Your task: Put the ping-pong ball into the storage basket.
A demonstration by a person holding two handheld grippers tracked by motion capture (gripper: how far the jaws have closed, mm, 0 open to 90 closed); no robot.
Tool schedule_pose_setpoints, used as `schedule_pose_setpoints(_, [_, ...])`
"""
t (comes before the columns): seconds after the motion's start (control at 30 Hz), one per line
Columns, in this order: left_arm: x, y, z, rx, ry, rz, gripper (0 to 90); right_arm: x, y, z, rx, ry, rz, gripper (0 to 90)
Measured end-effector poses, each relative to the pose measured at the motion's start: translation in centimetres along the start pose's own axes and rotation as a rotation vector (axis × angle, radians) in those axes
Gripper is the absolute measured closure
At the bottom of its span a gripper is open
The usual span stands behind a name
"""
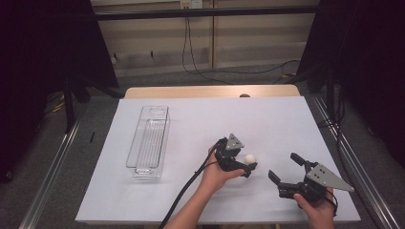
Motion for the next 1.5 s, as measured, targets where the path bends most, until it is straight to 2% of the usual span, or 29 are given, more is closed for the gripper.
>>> schedule_pose_setpoints(0.37, [0.0, 0.4, 0.0, -0.001, 0.003, 0.005, 4.9, 0.0, 0.0, 0.0, 0.000, -0.002, 0.000, 1.1])
schedule_pose_setpoints(0.5, [0.1, 0.7, 0.2, -0.002, 0.017, -0.004, 6.1, 0.0, -0.1, 0.0, -0.002, 0.002, 0.003, 1.1])
schedule_pose_setpoints(0.53, [0.1, 0.7, 0.3, -0.015, 0.033, -0.003, 7.2, 0.0, 0.0, 0.0, 0.000, 0.002, 0.001, 1.1])
schedule_pose_setpoints(0.57, [0.2, 0.8, 0.4, -0.006, 0.022, -0.011, 7.7, 0.0, -0.1, 0.0, -0.003, 0.002, 0.003, 1.1])
schedule_pose_setpoints(0.63, [0.2, 1.0, 0.5, -0.014, 0.027, -0.010, 8.8, 0.0, -0.1, 0.0, -0.002, 0.002, 0.000, 1.1])
schedule_pose_setpoints(0.77, [0.3, 1.4, 0.5, -0.032, 0.028, -0.017, 13.6, 0.1, -0.1, 0.0, 0.000, 0.004, 0.000, 1.1])
schedule_pose_setpoints(0.8, [0.2, 1.5, 0.5, -0.040, 0.044, -0.016, 14.8, 0.0, -0.1, 0.0, -0.001, 0.007, -0.001, 1.1])
schedule_pose_setpoints(0.87, [0.2, 1.6, 0.4, -0.052, 0.051, -0.021, 18.2, 0.1, -0.1, 0.0, 0.002, 0.006, -0.004, 1.1])
schedule_pose_setpoints(0.9, [0.3, 1.8, 0.3, -0.036, 0.046, -0.020, 19.4, 0.1, -0.1, 0.0, 0.001, 0.006, -0.004, 1.1])
schedule_pose_setpoints(0.97, [0.2, 1.8, 0.3, -0.059, 0.053, -0.028, 20.6, 0.1, -0.1, 0.0, 0.002, 0.007, -0.004, 1.1])
schedule_pose_setpoints(1.07, [0.3, 2.1, 0.3, -0.050, 0.039, -0.034, 22.1, 0.1, -0.1, 0.0, -0.002, 0.005, -0.002, 1.1])
schedule_pose_setpoints(1.13, [0.1, 2.1, 0.3, -0.072, 0.060, -0.037, 23.6, 0.1, -0.1, 0.0, 0.000, 0.006, -0.004, 1.1])
schedule_pose_setpoints(1.17, [0.2, 2.2, 0.4, -0.069, 0.047, -0.037, 23.9, 0.1, -0.1, 0.0, 0.001, 0.007, -0.005, 1.1])
schedule_pose_setpoints(1.27, [0.2, 2.3, 0.4, -0.082, 0.061, -0.052, 27.3, 0.2, -0.1, 0.0, 0.002, 0.007, -0.005, 1.1])
schedule_pose_setpoints(1.3, [0.2, 2.5, 0.3, -0.070, 0.053, -0.056, 28.6, 0.1, -0.1, 0.0, 0.000, 0.008, -0.006, 1.1])
schedule_pose_setpoints(1.4, [0.1, 2.5, 0.3, -0.092, 0.065, -0.062, 33.0, 0.1, -0.1, 0.0, 0.001, 0.007, -0.006, 1.1])
schedule_pose_setpoints(1.5, [-0.1, 2.5, 0.2, -0.090, 0.053, -0.070, 39.4, 0.2, -0.1, 0.0, -0.001, 0.009, -0.005, 1.1])
Point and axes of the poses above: each handheld gripper's, and its own axes: y roughly forward along the jaws, z roughly out of its top, x roughly to its right, the point moved 1 cm from there along y, roughly forward along the jaws, and after that the axes turned 10 degrees about y, right-handed, at the moved point
